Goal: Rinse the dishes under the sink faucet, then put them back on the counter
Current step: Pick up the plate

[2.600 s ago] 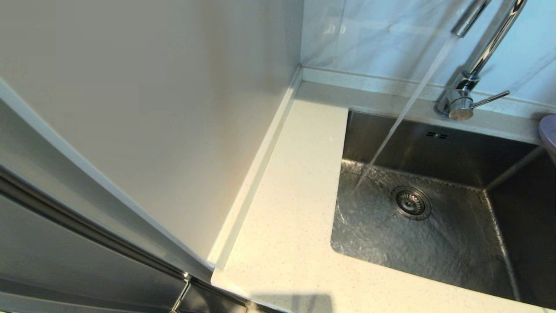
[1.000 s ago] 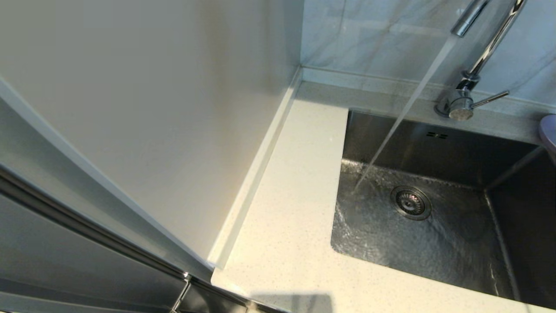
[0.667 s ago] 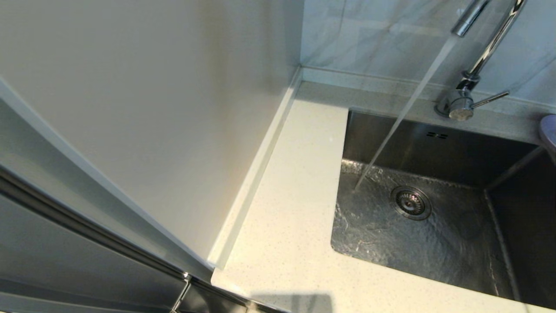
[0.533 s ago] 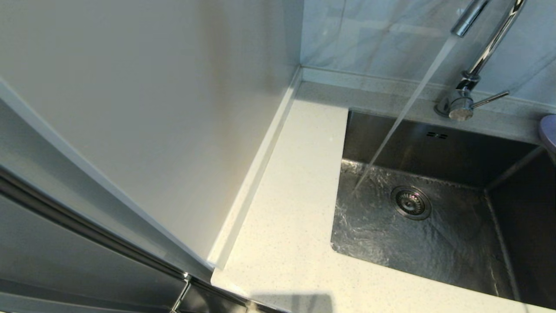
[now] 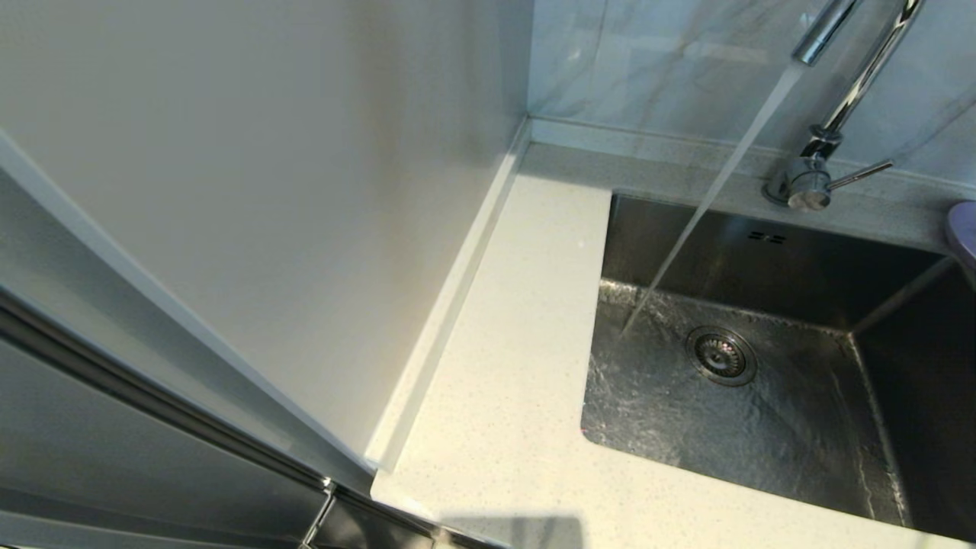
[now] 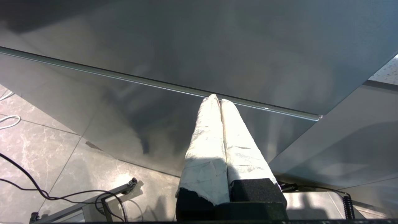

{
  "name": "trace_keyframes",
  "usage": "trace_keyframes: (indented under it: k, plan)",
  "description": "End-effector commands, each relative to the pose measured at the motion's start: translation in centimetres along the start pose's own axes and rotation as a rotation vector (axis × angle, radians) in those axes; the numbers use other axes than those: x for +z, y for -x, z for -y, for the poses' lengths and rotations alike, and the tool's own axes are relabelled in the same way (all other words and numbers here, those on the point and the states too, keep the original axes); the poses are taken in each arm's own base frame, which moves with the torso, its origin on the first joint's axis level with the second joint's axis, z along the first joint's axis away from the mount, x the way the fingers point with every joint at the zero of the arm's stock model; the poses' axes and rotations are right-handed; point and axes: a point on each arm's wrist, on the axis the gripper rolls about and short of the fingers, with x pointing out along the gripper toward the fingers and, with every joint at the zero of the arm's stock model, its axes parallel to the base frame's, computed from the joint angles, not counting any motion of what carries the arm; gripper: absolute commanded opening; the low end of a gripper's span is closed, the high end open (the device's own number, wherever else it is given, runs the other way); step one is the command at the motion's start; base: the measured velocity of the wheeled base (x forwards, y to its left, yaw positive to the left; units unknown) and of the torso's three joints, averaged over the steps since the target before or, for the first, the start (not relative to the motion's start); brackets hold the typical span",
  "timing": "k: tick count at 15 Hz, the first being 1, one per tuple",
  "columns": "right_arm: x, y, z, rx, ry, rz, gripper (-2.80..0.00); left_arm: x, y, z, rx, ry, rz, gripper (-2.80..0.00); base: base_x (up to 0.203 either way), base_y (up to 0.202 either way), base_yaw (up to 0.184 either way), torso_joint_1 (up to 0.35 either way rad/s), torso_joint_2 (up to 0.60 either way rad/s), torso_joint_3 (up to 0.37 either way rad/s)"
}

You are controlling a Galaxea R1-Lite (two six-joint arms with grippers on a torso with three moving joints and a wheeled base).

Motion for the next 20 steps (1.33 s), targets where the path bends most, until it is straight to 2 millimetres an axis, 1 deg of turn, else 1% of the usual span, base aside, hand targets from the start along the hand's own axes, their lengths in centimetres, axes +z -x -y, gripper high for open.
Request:
trace_keyframes:
  k: [1,2,3,4,5,6,8,9,10,11,14,18,20]
  plan:
    - [-1.1,2.0,-2.0,-0.025,0.045,0.041,-2.8,0.0,0.0,0.0,0.0,0.0,0.0,-2.8,0.0,0.0,0.0,0.0,0.0,0.0]
    - [-1.1,2.2,-2.5,-0.058,0.051,0.028,-2.8,0.0,0.0,0.0,0.0,0.0,0.0,-2.8,0.0,0.0,0.0,0.0,0.0,0.0]
    - [-1.0,2.2,-3.3,-0.061,0.008,0.026,-2.8,0.0,0.0,0.0,0.0,0.001,0.0,-2.8,0.0,0.0,0.0,0.0,0.0,0.0]
    - [-0.8,2.1,-4.3,-0.042,-0.075,0.027,-2.8,0.0,0.0,0.0,0.0,0.0,0.0,-2.8,0.0,0.0,0.0,0.0,0.0,0.0]
    - [-0.4,1.8,-5.3,-0.032,-0.148,0.026,-2.8,0.0,0.0,0.0,0.0,0.0,0.0,-2.8,0.0,0.0,0.0,0.0,0.0,0.0]
    - [0.6,1.6,-5.6,-0.054,-0.165,0.082,-2.8,0.0,0.0,0.0,0.0,0.0,0.0,-2.8,0.0,0.0,0.0,0.0,0.0,0.0]
    - [4.5,1.0,-4.5,-0.145,-0.082,0.348,-2.8,0.0,0.0,0.0,0.0,0.001,0.0,-2.8,0.0,0.0,0.0,0.0,0.0,0.0]
    - [6.3,0.0,-3.6,-0.191,0.007,0.407,-2.8,0.0,0.0,0.0,0.0,0.002,0.0,-2.8,0.0,0.0,0.0,0.0,0.0,0.0]
    - [7.1,-1.0,-3.0,-0.219,0.086,0.397,-2.8,0.0,0.0,0.0,0.0,0.001,0.0,-2.8,0.0,0.0,0.0,0.0,0.0,0.0]
    - [7.5,-2.0,-2.5,-0.227,0.138,0.36,-2.8,0.0,0.0,0.0,0.0,0.0,0.0,-2.8,0.0,0.0,0.0,0.0,0.0,0.0]
    - [8.1,-3.7,-1.1,-0.247,0.191,0.301,-2.8,0.0,0.0,0.0,0.0,0.0,0.0,-2.8,0.0,0.0,0.0,0.0,0.0,0.0]
    - [8.3,-5.2,2.7,-0.325,0.204,0.266,-2.8,0.0,0.0,0.0,0.0,0.0,0.0,-2.8,0.0,0.0,0.0,0.0,0.0,0.0]
    - [8.8,-6.2,4.2,-0.342,0.187,0.27,-2.8,0.0,0.0,0.0,0.0,0.0,0.0,-2.8,0.0,0.0,0.0,0.0,0.0,0.0]
